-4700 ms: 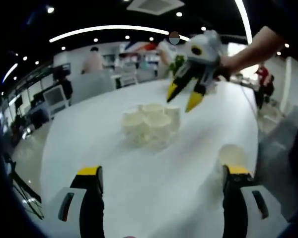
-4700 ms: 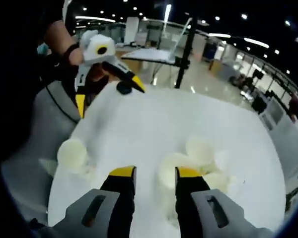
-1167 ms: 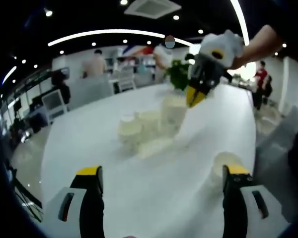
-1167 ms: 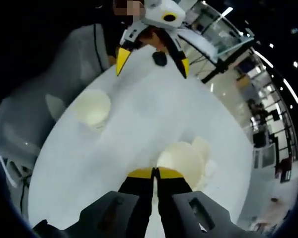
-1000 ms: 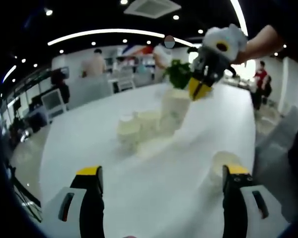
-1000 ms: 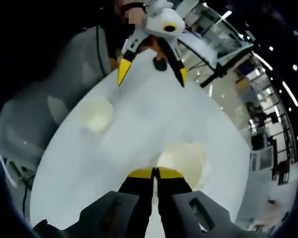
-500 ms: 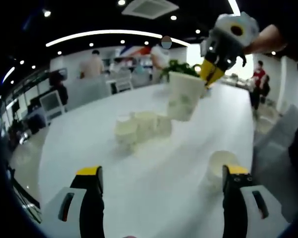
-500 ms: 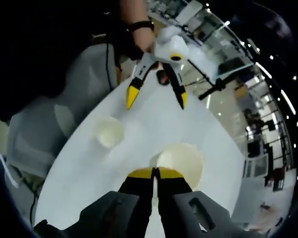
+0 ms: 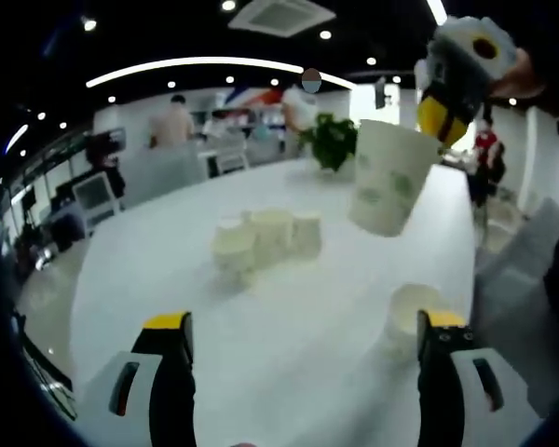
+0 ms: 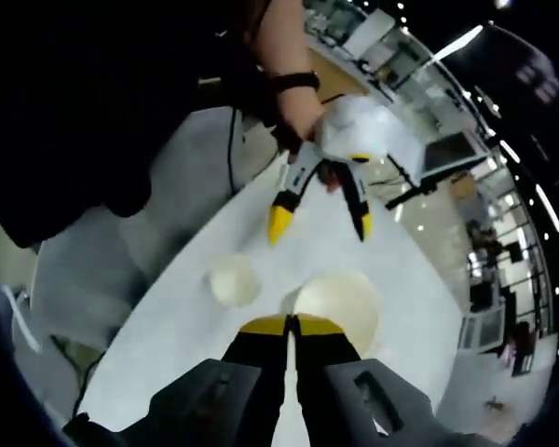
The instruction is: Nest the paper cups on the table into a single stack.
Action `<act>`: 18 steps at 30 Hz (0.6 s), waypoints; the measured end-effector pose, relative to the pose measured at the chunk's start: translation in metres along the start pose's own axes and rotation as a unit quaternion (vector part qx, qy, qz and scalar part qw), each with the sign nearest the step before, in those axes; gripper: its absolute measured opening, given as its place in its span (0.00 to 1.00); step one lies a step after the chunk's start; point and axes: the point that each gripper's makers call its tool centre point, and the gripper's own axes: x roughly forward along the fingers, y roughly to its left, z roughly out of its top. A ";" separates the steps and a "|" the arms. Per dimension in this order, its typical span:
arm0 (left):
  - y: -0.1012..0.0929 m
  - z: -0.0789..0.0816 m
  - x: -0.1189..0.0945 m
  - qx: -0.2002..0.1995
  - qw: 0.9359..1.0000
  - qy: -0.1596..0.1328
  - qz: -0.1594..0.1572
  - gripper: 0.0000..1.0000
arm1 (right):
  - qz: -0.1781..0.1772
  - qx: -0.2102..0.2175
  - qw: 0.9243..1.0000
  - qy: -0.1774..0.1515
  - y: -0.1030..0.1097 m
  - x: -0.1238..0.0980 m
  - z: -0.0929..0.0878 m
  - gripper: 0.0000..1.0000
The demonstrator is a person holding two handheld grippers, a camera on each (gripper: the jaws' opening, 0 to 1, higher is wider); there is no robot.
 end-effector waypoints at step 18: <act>0.003 0.000 -0.002 -0.002 1.000 -0.003 0.002 0.99 | 0.039 0.003 0.999 -0.012 0.030 0.014 0.019 0.00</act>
